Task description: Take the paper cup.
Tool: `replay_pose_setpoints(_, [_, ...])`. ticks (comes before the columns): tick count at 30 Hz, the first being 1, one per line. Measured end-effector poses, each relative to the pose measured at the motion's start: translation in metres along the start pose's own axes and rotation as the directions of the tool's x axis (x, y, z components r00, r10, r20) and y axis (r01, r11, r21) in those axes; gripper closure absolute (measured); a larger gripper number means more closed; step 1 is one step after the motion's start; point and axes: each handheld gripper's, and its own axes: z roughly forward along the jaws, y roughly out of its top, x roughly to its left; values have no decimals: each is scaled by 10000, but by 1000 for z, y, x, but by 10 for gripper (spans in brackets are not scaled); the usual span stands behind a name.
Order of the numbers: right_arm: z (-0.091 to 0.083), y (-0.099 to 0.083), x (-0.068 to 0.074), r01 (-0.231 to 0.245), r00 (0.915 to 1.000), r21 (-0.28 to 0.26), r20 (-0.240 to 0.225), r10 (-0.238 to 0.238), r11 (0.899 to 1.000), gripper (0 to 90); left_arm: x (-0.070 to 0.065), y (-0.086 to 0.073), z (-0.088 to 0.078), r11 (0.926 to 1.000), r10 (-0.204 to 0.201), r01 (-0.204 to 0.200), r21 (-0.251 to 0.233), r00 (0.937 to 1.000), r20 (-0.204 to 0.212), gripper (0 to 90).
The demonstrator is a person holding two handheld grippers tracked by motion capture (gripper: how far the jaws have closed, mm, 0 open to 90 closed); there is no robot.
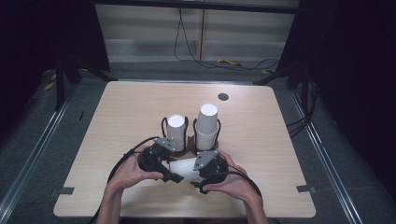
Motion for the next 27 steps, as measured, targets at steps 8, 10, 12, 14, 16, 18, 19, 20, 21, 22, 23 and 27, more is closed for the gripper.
replay_pose_setpoints(8, [0,-16,-3,-862,9962,-545,-130,856,9948,146,-6,-3,-3,9979,-1,-23,-652,9993,-374,330])
replay_pose_setpoints(10, [-1,-18,-1,-1054,9944,-663,-137,1047,9922,147,-7,-4,-4,9968,132,-164,-779,9991,-413,330])
replay_pose_setpoints(12, [-2,-22,-1,-1155,9933,-831,-146,1147,9898,152,-9,-7,-4,9950,103,-146,-984,9990,-444,330])
replay_pose_setpoints(14, [-1,-26,-1,-1363,9906,-1046,-216,1348,9851,160,-9,-9,-3,9943,243,-299,-1027,9982,-548,330])
replay_pose_setpoints(16, [-1,-30,-2,-1536,9881,-1170,-191,1524,9812,164,-10,-11,-2,9921,162,-234,-1235,9981,-591,329])
replay_pose_setpoints(18, [-3,-32,-2,-1678,9858,-1333,-224,1663,9768,166,-10,-12,-2,9891,281,-366,-1423,9977,-619,329])
replay_pose_setpoints(19, [-3,-32,-2,-1696,9855,-1419,-276,1673,9753,167,-10,-12,-2,9886,304,-400,-1453,9973,-676,329])
replay_pose_setpoints(20, [-4,-32,-1,-1696,9855,-1481,-266,1675,9743,168,-10,-12,-3,9867,253,-369,-1581,9969,-749,328])
replay_pose_setpoints(21, [-5,-32,-1,-1699,9855,-1522,-214,1686,9736,168,-9,-14,-3,9844,218,-345,-1726,9970,-747,328])
replay_pose_setpoints(22, [-5,-33,-1,-1764,9843,-1573,-171,1759,9717,167,-9,-15,-2,9836,233,-362,-1766,9969,-745,329])
replay_pose_setpoints(23, [-5,-35,-1,-1879,9821,-1616,-172,1876,9688,161,-10,-15,-2,9829,237,-391,-1799,9959,-871,329])
replay_pose_setpoints(27, [-6,-42,-1,-2246,9740,-1924,-129,2264,9553,157,-9,-18,-1,9771,359,-530,-2058,9956,-860,329])
